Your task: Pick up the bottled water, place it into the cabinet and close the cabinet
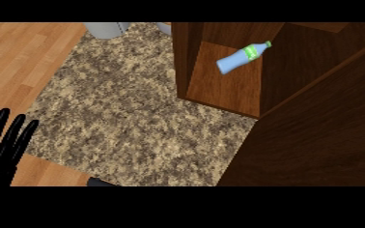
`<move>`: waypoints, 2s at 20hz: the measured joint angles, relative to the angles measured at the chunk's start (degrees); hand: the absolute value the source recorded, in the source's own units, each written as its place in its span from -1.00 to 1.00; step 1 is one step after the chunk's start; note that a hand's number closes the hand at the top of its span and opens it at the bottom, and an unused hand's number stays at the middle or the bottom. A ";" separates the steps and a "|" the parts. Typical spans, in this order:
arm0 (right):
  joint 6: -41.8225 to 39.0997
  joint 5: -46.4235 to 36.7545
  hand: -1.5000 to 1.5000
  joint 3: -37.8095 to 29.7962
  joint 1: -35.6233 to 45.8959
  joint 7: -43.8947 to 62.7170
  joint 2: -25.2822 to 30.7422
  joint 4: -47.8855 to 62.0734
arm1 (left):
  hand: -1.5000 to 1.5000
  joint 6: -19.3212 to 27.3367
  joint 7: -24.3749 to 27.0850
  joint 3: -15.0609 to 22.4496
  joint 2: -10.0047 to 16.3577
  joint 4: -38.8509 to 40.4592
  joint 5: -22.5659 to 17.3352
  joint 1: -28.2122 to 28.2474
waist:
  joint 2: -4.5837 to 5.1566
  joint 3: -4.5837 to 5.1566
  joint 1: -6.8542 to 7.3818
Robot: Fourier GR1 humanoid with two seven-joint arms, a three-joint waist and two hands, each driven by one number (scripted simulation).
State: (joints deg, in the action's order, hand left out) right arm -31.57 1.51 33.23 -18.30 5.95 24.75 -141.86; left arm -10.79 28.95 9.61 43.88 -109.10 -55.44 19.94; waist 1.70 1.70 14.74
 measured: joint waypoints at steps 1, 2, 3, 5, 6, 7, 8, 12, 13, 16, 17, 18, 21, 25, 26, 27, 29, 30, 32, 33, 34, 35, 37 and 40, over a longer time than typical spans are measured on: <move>-0.26 0.06 1.00 0.01 0.61 0.33 0.01 0.05 | -1.00 -0.17 -0.02 -0.07 0.06 0.10 -0.10 0.06 | 0.05 0.02 0.09; -0.50 0.14 1.00 0.05 1.15 0.70 -0.01 0.09 | -1.00 -0.27 -0.06 -0.23 0.18 0.15 -0.20 0.07 | 0.05 0.00 0.00; -0.78 0.22 1.00 0.05 1.59 0.96 -0.01 0.13 | -1.00 -0.51 -0.08 -0.36 0.29 0.22 -0.36 0.07 | 0.11 0.03 0.05; -1.21 0.49 1.00 0.09 2.11 1.41 -0.17 0.24 | -1.00 -0.77 -0.09 -0.54 0.38 0.44 -0.54 0.14 | 0.23 0.06 -0.07; -1.41 0.70 1.00 0.12 2.25 1.52 -0.30 0.34 | -1.00 -0.94 -0.06 -0.65 0.43 0.55 -0.60 0.14 | 0.32 0.08 -0.08; -1.60 0.99 1.00 0.13 2.34 1.61 -0.43 0.45 | -1.00 -1.11 -0.05 -0.69 0.49 0.62 -0.61 0.15 | 0.42 0.10 -0.06; -1.86 1.46 1.00 0.15 2.45 1.56 -0.59 0.67 | -1.00 -1.22 0.03 -0.94 0.52 0.65 -0.75 0.01 | 0.61 0.11 0.12; -2.77 4.38 1.00 0.34 2.68 1.28 -1.22 1.90 | -1.00 -1.85 0.15 -1.08 0.57 0.58 -0.87 -0.40 | 1.37 0.12 0.90; -3.02 5.28 1.00 0.40 2.76 1.19 -1.36 2.26 | -1.00 -1.97 0.16 -1.16 0.60 0.53 -0.93 -0.56 | 1.53 0.10 1.11; -3.64 7.84 1.00 0.44 2.96 0.87 -1.86 3.39 | -1.00 -2.31 0.20 -1.47 0.75 0.64 -1.02 -0.86 | 1.91 0.08 1.70; -3.80 8.47 1.00 0.41 2.99 0.63 -2.10 3.77 | -1.00 -2.46 0.19 -1.62 0.90 0.66 -1.04 -0.92 | 1.98 0.05 1.83; -3.95 9.11 1.00 0.34 3.05 0.58 -2.24 4.07 | -1.00 -2.58 0.17 -1.73 0.99 0.85 -1.06 -0.92 | 2.07 0.04 1.85; -3.01 11.47 1.00 0.33 4.09 2.13 -3.57 5.86 | -1.00 -2.95 0.18 -2.02 1.14 1.24 -1.21 -1.06 | 2.24 -0.06 1.61; -1.38 12.39 1.00 -0.56 8.87 6.21 -5.71 8.74 | -1.00 -3.26 0.04 -2.42 1.33 1.77 -1.56 -1.20 | 1.92 -0.22 1.05; -1.15 12.35 1.00 -1.00 10.48 7.33 -6.08 9.66 | -1.00 -3.30 0.02 -2.46 1.35 1.90 -1.57 -1.24 | 1.82 -0.24 0.97; -0.90 12.30 1.00 -1.46 12.14 8.42 -6.51 10.50 | -1.00 -3.36 -0.08 -2.50 1.42 2.00 -1.64 -1.23 | 1.71 -0.26 0.92; -0.51 12.24 1.00 -2.47 15.74 10.73 -7.25 12.48 | -1.00 -3.41 -0.12 -2.56 1.34 2.36 -1.81 -1.33 | 1.55 -0.27 0.74; -0.29 12.14 1.00 -2.77 17.63 12.02 -7.66 13.64 | -1.00 -3.38 -0.20 -2.60 1.32 2.44 -1.93 -1.39 | 1.42 -0.31 0.60; 0.41 11.99 1.00 -3.01 21.20 14.53 -8.91 16.05 | -1.00 -3.67 -0.21 -2.72 1.35 2.89 -2.08 -1.28 | 1.22 -0.34 0.56; 0.69 11.98 1.00 -3.14 22.94 15.67 -9.55 17.15 | -1.00 -3.78 -0.21 -2.86 1.37 3.12 -2.22 -1.28 | 1.19 -0.37 0.52; 0.73 12.01 1.00 -3.09 24.50 16.63 -10.13 18.14 | -1.00 -3.91 -0.27 -2.91 1.39 3.44 -2.33 -1.17 | 1.16 -0.42 0.44; 1.00 12.14 1.00 -3.60 26.21 17.51 -10.82 19.49 | -1.00 -3.93 -0.34 -2.94 1.44 3.50 -2.37 -1.13 | 1.09 -0.47 0.37; 1.80 12.27 1.00 -4.60 29.68 19.33 -12.42 22.59 | -1.00 -4.31 -0.19 -3.12 1.37 3.91 -2.53 -1.03 | 0.97 -0.53 0.24; 4.78 11.65 1.00 -5.69 35.57 23.02 -16.10 28.70 | -1.00 -4.58 -0.15 -3.39 1.27 4.75 -2.82 -0.91 | 0.80 -0.69 -0.30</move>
State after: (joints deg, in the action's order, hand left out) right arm -26.79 13.16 27.54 17.27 28.98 8.65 -113.16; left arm -15.37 28.80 6.22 45.15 -104.35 -58.25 19.02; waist 2.51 1.01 14.44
